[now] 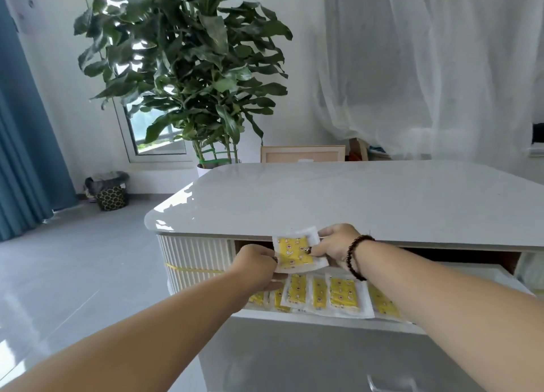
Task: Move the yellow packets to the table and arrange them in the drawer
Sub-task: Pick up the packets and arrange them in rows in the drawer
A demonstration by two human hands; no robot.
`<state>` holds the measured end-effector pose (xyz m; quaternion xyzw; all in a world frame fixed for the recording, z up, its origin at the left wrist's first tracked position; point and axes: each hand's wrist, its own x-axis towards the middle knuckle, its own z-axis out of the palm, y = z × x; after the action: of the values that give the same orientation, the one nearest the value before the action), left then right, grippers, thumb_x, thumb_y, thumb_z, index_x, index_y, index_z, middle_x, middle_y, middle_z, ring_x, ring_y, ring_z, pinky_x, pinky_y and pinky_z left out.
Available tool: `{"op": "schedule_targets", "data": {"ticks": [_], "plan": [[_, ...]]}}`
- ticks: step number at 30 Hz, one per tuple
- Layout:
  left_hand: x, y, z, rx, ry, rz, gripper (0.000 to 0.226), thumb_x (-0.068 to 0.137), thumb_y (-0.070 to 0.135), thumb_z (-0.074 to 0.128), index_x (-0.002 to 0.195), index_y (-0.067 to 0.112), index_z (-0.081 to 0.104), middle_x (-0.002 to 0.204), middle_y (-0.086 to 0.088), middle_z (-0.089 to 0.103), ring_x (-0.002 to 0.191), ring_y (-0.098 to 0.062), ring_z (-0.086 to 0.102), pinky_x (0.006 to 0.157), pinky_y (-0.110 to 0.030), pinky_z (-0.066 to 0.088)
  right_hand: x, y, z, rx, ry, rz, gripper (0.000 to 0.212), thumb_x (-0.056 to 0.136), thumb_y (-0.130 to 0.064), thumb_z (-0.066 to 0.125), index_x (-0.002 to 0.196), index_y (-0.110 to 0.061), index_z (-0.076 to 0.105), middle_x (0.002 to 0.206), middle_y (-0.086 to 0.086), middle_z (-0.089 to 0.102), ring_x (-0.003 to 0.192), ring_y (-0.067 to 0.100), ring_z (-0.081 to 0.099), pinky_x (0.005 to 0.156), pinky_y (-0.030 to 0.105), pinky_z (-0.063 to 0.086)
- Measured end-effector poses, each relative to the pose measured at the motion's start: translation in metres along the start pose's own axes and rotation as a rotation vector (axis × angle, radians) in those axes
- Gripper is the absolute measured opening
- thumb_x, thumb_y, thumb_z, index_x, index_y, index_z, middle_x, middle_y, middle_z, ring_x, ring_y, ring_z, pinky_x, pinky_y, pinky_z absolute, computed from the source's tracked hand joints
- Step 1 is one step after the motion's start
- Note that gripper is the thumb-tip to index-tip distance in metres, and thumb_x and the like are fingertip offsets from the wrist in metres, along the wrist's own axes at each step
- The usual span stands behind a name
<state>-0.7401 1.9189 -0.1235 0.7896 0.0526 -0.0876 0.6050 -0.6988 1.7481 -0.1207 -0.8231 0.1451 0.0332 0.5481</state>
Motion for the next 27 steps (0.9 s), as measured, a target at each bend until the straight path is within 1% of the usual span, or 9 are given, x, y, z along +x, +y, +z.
{"op": "schedule_targets", "data": {"ticks": [3, 6, 8, 11, 14, 17, 21, 23, 27], "plan": [[0.002, -0.006, 0.02, 0.09, -0.071, 0.024, 0.027, 0.094, -0.002, 0.044, 0.117, 0.009, 0.056, 0.102, -0.01, 0.068, 0.087, -0.018, 0.069, 0.075, -0.031, 0.06, 0.01, 0.023, -0.041, -0.239, -0.026, 0.076, 0.045, 0.074, 0.0, 0.072, 0.118, 0.0, 0.062, 0.102, 0.012, 0.065, 0.086, 0.023, 0.062, 0.078, 0.035, 0.057], [0.01, -0.01, 0.034, 0.203, -0.142, 0.049, 0.033, 0.093, 0.0, 0.043, 0.123, 0.008, 0.054, 0.105, -0.011, 0.068, 0.091, -0.017, 0.07, 0.078, -0.03, 0.059, 0.012, 0.049, -0.066, -0.711, -0.001, 0.191, 0.029, 0.088, -0.022, 0.062, 0.114, -0.008, 0.061, 0.098, 0.003, 0.059, 0.084, 0.016, 0.054, 0.058, 0.02, 0.044], [0.016, -0.011, 0.039, 0.287, -0.199, 0.079, 0.036, 0.093, 0.0, 0.043, 0.126, 0.009, 0.054, 0.101, -0.008, 0.069, 0.093, -0.016, 0.069, 0.077, -0.028, 0.058, 0.018, 0.068, -0.075, -0.912, 0.112, 0.245, 0.021, 0.089, -0.034, 0.056, 0.095, -0.014, 0.059, 0.083, -0.004, 0.055, 0.069, 0.009, 0.051, 0.047, 0.015, 0.035], [0.023, -0.009, 0.043, 0.378, -0.256, 0.125, 0.036, 0.092, 0.0, 0.045, 0.125, 0.011, 0.054, 0.1, -0.006, 0.07, 0.093, -0.015, 0.069, 0.082, -0.031, 0.057, 0.029, 0.086, -0.086, -0.84, 0.219, 0.325, 0.027, 0.088, -0.027, 0.053, 0.067, -0.015, 0.042, 0.061, -0.005, 0.04, 0.049, 0.006, 0.037, 0.038, 0.014, 0.029], [0.025, -0.008, 0.044, 0.45, -0.289, 0.165, 0.034, 0.091, 0.003, 0.047, 0.121, 0.013, 0.058, 0.097, -0.004, 0.072, 0.095, -0.015, 0.069, 0.086, -0.036, 0.056, 0.039, 0.102, -0.09, -0.744, 0.201, 0.35, 0.028, 0.087, -0.019, 0.058, 0.067, -0.012, 0.04, 0.065, -0.002, 0.044, 0.054, 0.008, 0.043, 0.044, 0.014, 0.036], [0.027, -0.009, 0.047, 0.543, -0.339, 0.213, 0.031, 0.089, 0.007, 0.05, 0.115, 0.018, 0.062, 0.093, 0.0, 0.074, 0.097, -0.016, 0.068, 0.087, -0.041, 0.056, 0.045, 0.116, -0.091, -0.752, 0.108, 0.322, 0.03, 0.091, -0.02, 0.053, 0.068, -0.014, 0.036, 0.068, -0.001, 0.038, 0.059, 0.01, 0.042, 0.043, 0.015, 0.031], [0.03, -0.013, 0.051, 0.604, -0.405, 0.233, 0.031, 0.088, 0.008, 0.052, 0.112, 0.023, 0.065, 0.09, 0.008, 0.074, 0.092, -0.009, 0.067, 0.076, -0.025, 0.055, 0.052, 0.127, -0.09, -0.708, 0.077, 0.236, 0.014, 0.087, -0.014, 0.059, 0.093, -0.012, 0.046, 0.068, -0.002, 0.035, 0.085, 0.022, 0.043, 0.051, 0.017, 0.029], [0.033, -0.014, 0.051, 0.63, -0.419, 0.236, 0.031, 0.088, 0.008, 0.052, 0.111, 0.024, 0.065, 0.09, 0.009, 0.073, 0.091, -0.009, 0.067, 0.072, -0.022, 0.052, 0.054, 0.132, -0.086, -0.718, 0.107, 0.242, 0.008, 0.088, -0.015, 0.058, 0.085, -0.01, 0.053, 0.067, -0.001, 0.038, 0.075, 0.019, 0.047, 0.046, 0.019, 0.029], [0.036, -0.015, 0.051, 0.693, -0.471, 0.244, 0.031, 0.088, 0.012, 0.054, 0.115, 0.022, 0.065, 0.091, 0.009, 0.072, 0.088, -0.008, 0.066, 0.073, -0.019, 0.051, 0.05, 0.132, -0.076, -0.766, 0.191, 0.245, 0.027, 0.088, -0.011, 0.056, 0.066, -0.01, 0.041, 0.067, 0.0, 0.041, 0.067, 0.015, 0.047, 0.041, 0.017, 0.028]]}}
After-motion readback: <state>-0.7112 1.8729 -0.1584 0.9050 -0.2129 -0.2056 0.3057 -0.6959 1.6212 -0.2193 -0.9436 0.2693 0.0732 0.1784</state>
